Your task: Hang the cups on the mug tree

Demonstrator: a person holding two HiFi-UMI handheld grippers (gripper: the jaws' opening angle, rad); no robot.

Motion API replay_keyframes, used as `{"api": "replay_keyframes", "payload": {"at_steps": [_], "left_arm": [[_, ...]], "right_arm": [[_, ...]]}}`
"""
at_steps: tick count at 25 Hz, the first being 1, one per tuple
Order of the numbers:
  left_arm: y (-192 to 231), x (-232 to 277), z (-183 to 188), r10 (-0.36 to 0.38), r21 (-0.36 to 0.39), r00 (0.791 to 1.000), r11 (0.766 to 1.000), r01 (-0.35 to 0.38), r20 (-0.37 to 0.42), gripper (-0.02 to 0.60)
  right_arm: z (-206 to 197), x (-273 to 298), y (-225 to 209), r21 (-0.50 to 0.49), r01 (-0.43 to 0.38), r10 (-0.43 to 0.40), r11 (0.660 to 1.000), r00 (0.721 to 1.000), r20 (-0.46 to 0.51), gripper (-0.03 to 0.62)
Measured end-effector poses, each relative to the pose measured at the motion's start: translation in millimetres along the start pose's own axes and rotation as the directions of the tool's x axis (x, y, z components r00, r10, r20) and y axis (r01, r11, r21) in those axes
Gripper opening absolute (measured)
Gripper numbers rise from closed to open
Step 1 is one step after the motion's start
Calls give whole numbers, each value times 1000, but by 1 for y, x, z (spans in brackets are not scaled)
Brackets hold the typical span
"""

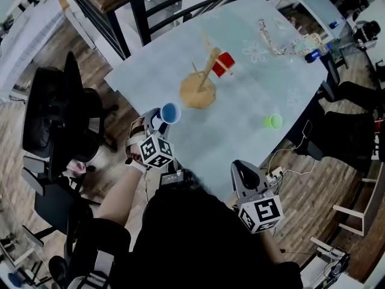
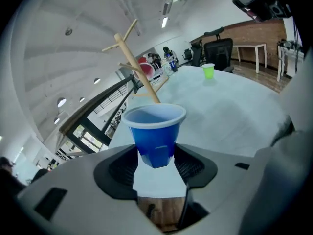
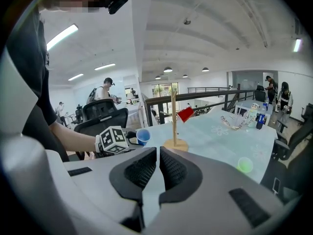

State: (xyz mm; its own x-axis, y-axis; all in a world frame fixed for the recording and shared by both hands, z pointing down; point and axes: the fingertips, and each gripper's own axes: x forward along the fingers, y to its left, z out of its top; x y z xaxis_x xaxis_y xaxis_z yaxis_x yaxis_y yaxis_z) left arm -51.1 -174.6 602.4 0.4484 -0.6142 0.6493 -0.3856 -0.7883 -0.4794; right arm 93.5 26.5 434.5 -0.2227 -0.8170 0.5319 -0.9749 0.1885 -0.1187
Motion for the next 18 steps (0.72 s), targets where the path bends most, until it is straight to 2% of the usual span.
{"api": "replay_keyframes", "payload": {"at_steps": [3,8,11,14,18], "left_arm": [[17,-6,17,50,55,999,997,-50,-4,239],[48,-5,40,126,48,992,991,-125,-23,238],[70,-8,53,182,68,983,981,-180,-34,238],[89,-11,66,236,126,971,965,-230,-32,238],[107,-11,79,292,240,956,931,-276,-36,238]], "right_arm": [[0,-5,-3,5,2,-2,1000,1000,9,43],[-2,-12,-5,2,5,-5,1000,1000,11,43],[-3,-14,-8,7,14,-14,1000,1000,8,43],[-4,-15,-8,12,17,-17,1000,1000,6,43],[-5,-15,-7,10,16,-16,1000,1000,1,43]]}}
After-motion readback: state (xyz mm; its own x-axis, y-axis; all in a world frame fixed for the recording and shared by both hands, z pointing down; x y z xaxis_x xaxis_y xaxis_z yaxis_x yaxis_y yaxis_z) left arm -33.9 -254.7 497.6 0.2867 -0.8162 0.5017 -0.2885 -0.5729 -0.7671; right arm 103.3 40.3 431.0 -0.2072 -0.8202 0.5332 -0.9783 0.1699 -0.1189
